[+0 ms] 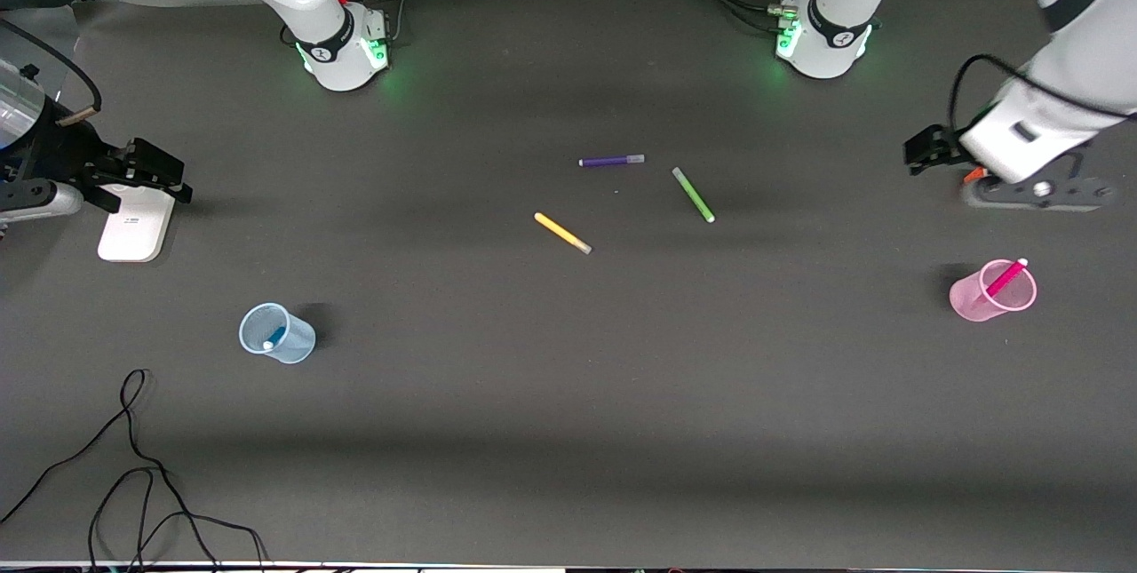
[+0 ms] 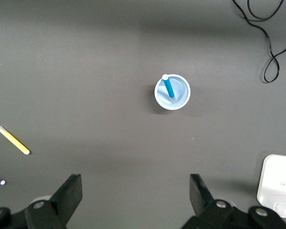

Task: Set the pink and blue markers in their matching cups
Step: 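Open both grippers and lift them away from the cups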

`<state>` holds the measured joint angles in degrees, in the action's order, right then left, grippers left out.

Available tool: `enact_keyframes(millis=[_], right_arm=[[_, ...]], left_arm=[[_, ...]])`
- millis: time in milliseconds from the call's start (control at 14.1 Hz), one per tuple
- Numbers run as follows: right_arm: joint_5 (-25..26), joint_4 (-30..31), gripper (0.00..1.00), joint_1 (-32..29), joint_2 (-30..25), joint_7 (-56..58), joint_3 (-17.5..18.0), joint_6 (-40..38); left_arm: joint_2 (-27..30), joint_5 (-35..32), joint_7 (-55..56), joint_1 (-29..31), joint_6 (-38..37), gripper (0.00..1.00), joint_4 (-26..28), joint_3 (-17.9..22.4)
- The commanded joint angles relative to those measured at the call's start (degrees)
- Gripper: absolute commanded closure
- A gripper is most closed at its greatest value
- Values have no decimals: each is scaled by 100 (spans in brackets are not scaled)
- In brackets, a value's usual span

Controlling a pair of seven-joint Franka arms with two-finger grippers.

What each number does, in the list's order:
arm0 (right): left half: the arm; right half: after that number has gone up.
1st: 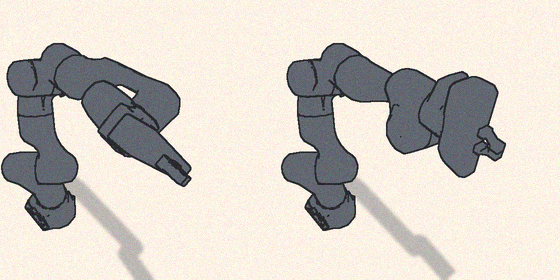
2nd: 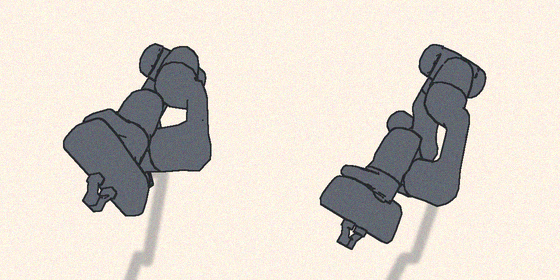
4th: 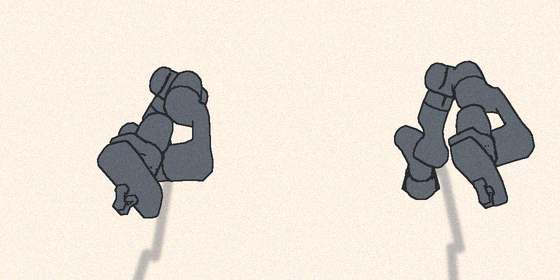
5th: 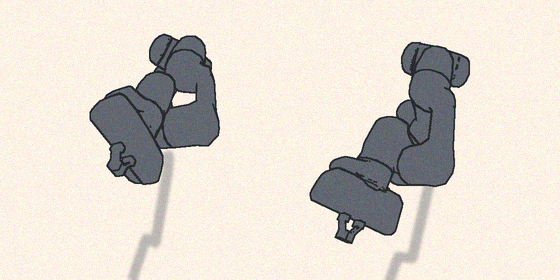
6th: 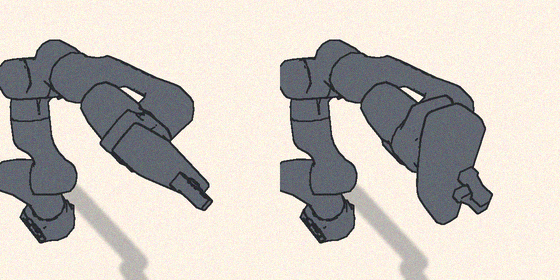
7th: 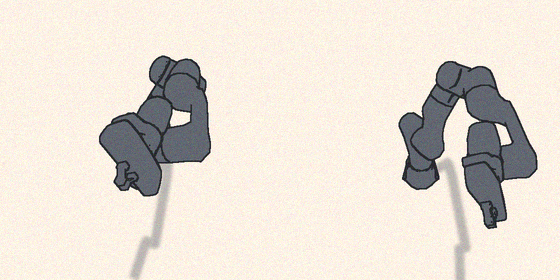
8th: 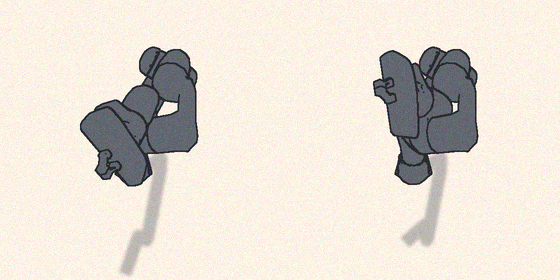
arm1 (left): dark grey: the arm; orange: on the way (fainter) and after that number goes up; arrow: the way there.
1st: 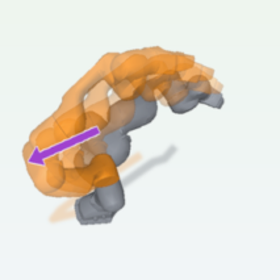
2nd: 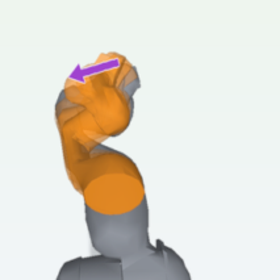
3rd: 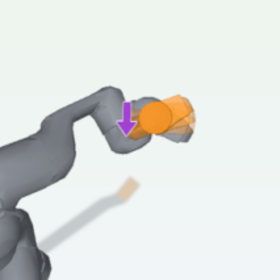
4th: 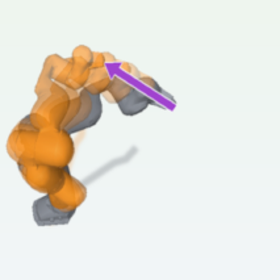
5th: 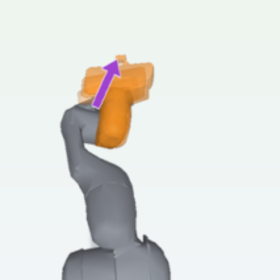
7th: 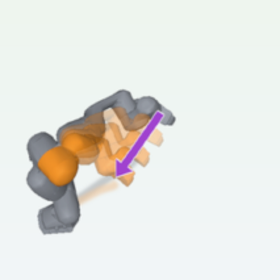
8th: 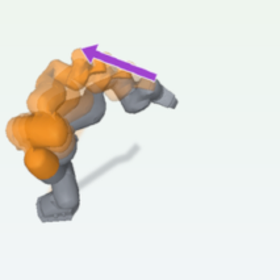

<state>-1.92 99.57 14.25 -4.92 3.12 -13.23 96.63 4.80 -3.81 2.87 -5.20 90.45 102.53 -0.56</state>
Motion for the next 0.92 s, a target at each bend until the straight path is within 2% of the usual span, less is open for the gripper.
enact_keyframes(millis=[0,213,709,850], right_arm=[[17,-16,0,34,8,-127,-4,41],[25,-61,0,25,53,-372,-4,40],[25,-61,0,34,79,-585,14,-100],[25,-70,0,25,88,-585,14,-101]], left_arm=[[-102,3,73,98,-133,0,-356,90],[-58,117,47,133,-142,0,-348,319],[-32,117,55,-173,-72,0,-392,539],[-49,117,55,-585,-98,0,-497,1037]])
